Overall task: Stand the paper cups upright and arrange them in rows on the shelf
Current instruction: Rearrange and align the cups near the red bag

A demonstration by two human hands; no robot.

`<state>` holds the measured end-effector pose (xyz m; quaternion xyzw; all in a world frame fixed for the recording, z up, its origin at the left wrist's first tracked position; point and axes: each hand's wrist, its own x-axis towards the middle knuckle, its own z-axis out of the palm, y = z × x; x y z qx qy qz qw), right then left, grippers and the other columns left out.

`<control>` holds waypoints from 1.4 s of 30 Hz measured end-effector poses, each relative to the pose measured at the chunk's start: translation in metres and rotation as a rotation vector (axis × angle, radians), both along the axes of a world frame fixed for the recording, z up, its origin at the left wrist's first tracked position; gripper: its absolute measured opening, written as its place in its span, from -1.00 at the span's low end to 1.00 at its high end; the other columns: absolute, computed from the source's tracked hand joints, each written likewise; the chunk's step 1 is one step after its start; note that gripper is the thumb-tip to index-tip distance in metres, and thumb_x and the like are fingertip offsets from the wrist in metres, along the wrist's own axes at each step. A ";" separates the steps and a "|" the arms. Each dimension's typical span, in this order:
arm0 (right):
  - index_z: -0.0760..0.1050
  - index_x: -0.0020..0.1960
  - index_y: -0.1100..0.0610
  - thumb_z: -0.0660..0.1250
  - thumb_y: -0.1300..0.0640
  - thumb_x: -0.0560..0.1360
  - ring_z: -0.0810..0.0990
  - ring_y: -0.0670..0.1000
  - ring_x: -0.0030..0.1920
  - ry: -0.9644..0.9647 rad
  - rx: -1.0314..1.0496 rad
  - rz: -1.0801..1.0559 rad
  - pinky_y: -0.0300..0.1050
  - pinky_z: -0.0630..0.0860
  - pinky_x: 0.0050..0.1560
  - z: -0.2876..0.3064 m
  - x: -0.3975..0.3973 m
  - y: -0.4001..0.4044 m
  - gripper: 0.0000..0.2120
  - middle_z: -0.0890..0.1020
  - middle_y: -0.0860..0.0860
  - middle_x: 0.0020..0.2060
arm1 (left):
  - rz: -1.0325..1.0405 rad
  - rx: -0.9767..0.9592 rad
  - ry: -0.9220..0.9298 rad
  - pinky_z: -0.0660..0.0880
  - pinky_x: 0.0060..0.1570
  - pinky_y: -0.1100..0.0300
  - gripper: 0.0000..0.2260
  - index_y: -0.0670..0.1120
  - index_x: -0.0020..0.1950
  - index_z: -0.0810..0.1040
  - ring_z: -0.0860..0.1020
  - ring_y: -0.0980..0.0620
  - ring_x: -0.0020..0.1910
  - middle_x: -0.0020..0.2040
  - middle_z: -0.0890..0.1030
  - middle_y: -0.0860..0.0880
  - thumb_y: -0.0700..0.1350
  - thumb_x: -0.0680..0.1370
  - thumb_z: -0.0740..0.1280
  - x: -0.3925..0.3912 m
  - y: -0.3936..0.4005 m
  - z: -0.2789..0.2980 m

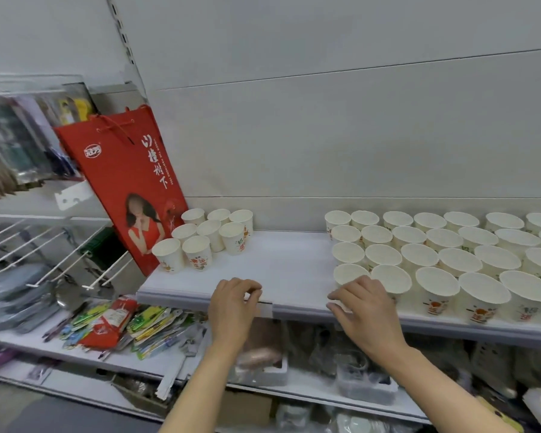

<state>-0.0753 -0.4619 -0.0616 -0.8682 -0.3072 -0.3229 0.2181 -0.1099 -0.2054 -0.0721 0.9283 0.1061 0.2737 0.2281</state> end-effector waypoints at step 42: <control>0.50 -0.44 0.09 0.45 0.26 0.21 0.31 0.06 -0.32 0.296 -0.352 -0.266 -0.15 0.14 -0.26 0.040 0.213 0.103 -0.84 0.50 -0.02 -0.50 | -0.337 0.252 0.181 0.36 -0.19 0.15 -0.90 0.06 -0.03 0.65 0.48 0.02 0.02 -0.06 0.61 0.08 0.01 0.55 0.35 0.199 0.054 0.050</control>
